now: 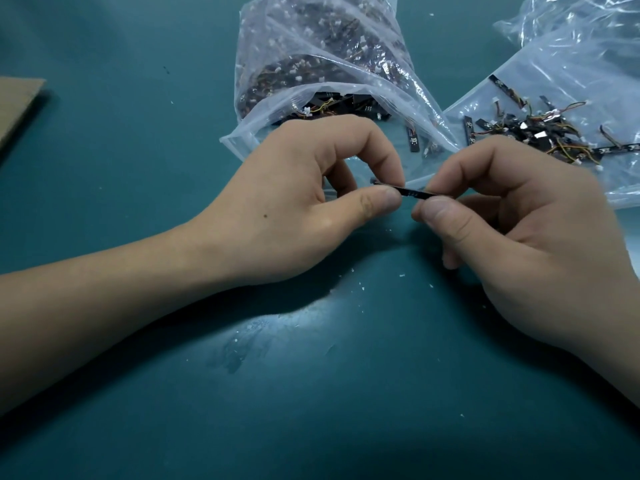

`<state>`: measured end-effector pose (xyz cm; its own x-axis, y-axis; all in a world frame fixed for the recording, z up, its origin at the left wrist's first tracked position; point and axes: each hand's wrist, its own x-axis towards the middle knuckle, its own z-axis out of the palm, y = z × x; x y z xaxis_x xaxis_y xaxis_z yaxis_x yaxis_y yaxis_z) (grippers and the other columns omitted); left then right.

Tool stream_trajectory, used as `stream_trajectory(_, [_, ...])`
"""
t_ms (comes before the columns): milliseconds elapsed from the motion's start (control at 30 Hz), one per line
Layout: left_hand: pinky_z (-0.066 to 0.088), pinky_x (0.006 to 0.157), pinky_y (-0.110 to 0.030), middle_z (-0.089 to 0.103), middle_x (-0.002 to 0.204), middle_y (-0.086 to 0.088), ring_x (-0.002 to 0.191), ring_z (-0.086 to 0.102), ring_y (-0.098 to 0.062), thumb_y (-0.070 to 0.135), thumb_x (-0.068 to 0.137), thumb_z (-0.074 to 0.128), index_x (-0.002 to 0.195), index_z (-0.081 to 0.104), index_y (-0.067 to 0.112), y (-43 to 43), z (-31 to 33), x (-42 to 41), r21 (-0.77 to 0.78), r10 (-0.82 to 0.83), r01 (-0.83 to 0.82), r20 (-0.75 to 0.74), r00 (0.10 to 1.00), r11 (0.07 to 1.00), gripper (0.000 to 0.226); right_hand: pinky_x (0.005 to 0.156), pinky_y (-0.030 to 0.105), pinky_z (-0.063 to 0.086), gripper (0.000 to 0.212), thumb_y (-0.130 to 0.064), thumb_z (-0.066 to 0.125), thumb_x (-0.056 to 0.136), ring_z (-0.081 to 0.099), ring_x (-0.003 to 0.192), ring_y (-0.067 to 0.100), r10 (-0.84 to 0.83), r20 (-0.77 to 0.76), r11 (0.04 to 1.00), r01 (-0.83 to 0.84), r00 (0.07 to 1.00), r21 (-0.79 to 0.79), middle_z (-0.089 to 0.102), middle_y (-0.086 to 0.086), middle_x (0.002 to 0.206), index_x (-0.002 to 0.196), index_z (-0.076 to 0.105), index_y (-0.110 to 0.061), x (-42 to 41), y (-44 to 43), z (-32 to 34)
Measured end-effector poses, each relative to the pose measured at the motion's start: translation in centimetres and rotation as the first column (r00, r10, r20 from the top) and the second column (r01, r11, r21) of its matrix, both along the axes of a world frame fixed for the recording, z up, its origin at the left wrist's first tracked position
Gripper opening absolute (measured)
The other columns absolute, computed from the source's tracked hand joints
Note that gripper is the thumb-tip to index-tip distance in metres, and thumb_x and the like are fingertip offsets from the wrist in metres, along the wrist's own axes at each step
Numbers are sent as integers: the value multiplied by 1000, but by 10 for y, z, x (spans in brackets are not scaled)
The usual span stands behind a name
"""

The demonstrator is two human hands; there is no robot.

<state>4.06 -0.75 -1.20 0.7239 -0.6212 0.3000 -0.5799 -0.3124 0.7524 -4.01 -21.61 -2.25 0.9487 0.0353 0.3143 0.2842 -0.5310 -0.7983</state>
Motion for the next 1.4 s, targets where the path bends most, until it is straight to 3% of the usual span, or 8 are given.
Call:
stream_trajectory(267, [49,63,-41,69,93,7,72,63,-20,25,94,70,94,68,19,1,2,-4,-50,-83,84,14,996,995,5,54,12,39,11,-29,73,90,55,58,11,28,-52,983,-37,998,-180,65,-19,78,93,62,-27,-1,5,5])
stream_trajectory(400, [50,68,-42,71,105,5,78,64,-21,21,94,72,93,66,23,1,3,-5,-82,-83,85,29,996,993,6,53,16,40,12,-29,73,90,55,59,15,24,-41,983,-31,999,-183,65,-15,78,92,62,-28,-2,5,5])
stream_trajectory(567, [52,70,-39,71,108,10,82,64,-19,23,93,70,91,64,29,0,3,-4,-66,-87,86,-15,996,994,8,51,40,45,10,-23,73,91,58,54,24,-28,48,997,31,998,-65,65,-2,75,93,64,-26,-6,3,4])
stream_trajectory(767, [52,69,-29,70,108,10,82,64,-15,21,92,72,93,66,24,0,0,-1,-13,-72,72,-8,997,997,7,49,46,45,10,-20,70,92,58,51,27,-6,36,999,8,999,-36,66,3,77,93,63,-26,-6,3,3])
stream_trajectory(867, [46,65,-20,66,107,16,76,61,-12,20,90,77,101,63,23,0,0,-1,-69,-17,16,-3,1000,997,18,48,47,45,10,-20,71,92,58,52,29,-15,26,1000,15,1000,0,69,1,81,93,64,-27,-4,3,2])
stream_trajectory(1000, [36,59,-12,54,76,30,59,41,-8,25,88,79,92,63,30,-1,-1,0,-60,30,-27,33,999,998,17,47,49,45,8,-22,73,91,58,52,30,-22,30,1000,21,999,16,73,2,85,94,68,-27,-5,2,3])
stream_trajectory(1167, [38,63,-14,59,95,17,65,45,-11,26,86,82,103,62,32,0,-2,2,-114,61,-57,29,998,992,27,52,41,50,13,-21,76,90,62,58,22,10,74,999,-7,997,-37,74,-6,89,99,69,-26,-9,5,6])
stream_trajectory(1400, [39,61,-12,66,86,27,64,56,-7,13,88,78,103,70,22,0,-2,1,-96,-38,36,-16,999,995,19,54,35,52,14,-25,77,90,65,62,19,36,62,997,-32,997,-70,74,-8,89,103,72,-26,-10,6,8])
